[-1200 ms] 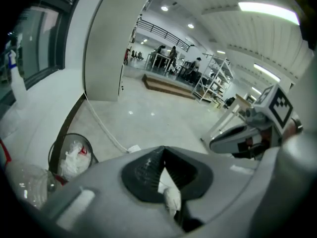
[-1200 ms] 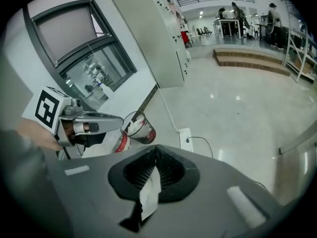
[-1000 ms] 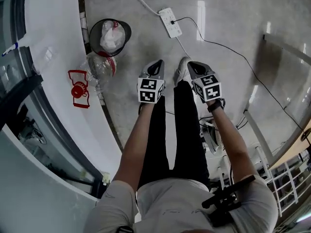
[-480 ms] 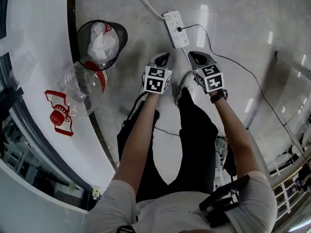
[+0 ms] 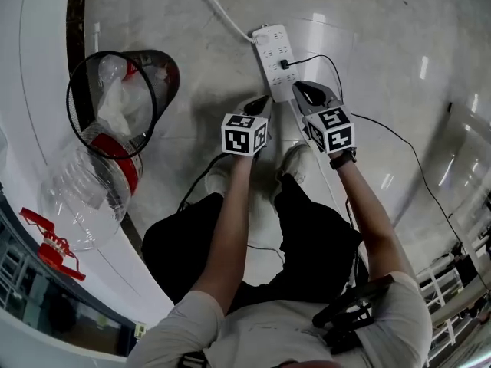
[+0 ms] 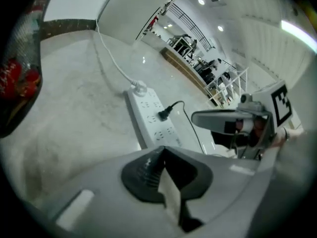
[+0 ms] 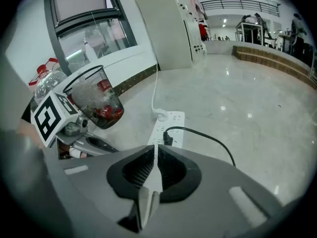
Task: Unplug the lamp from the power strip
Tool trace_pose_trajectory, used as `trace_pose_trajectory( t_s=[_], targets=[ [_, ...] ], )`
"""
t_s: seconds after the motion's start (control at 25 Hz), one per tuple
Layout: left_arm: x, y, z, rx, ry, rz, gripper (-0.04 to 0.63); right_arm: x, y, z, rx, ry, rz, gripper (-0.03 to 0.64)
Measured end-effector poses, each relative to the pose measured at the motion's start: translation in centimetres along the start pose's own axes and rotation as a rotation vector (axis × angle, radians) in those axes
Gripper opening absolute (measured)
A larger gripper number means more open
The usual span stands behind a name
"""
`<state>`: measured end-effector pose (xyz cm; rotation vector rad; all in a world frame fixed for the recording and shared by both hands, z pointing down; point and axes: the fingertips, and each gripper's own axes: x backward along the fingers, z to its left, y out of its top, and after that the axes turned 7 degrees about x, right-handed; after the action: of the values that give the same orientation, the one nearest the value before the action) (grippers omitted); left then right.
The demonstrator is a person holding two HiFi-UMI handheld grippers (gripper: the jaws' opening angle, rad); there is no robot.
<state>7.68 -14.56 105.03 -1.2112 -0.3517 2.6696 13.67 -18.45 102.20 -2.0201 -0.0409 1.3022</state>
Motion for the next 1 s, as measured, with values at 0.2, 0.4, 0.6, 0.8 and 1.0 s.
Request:
trace_pose_trajectory(
  t_s=[0.2,0.4,0.6,0.8,1.0],
  targets=[
    [-1.4,-0.1,0.0,0.011,-0.026,-0.007,-0.002,-1.6,0.8,-1.1,0.045,-0.007,-0.058,0.028],
    [-2.7,0.3,-0.5,-0.010,-0.059,-0.009,-0.002,-2.6,1.5,-1.8,0.079,-0.013,-0.091,0.028],
    [-3.9,0.3,-0.3,-0.014,0.011,0.025,0.017,-3.4,0.5,-2.5,0.099,-0.039,-0.052,0.060],
    [-4.0,0.1,-0.9,-0.011,0.066,0.019,0.078,-4.4,0.4,-2.1,0.126,-0.029,-0.039,0.137],
    [-4.3,0.1,0.4,-0.085,0.146,-0.015,0.002,-5.1,0.3,-2.0,0.155,-0.047,-0.047,0.136]
  ],
)
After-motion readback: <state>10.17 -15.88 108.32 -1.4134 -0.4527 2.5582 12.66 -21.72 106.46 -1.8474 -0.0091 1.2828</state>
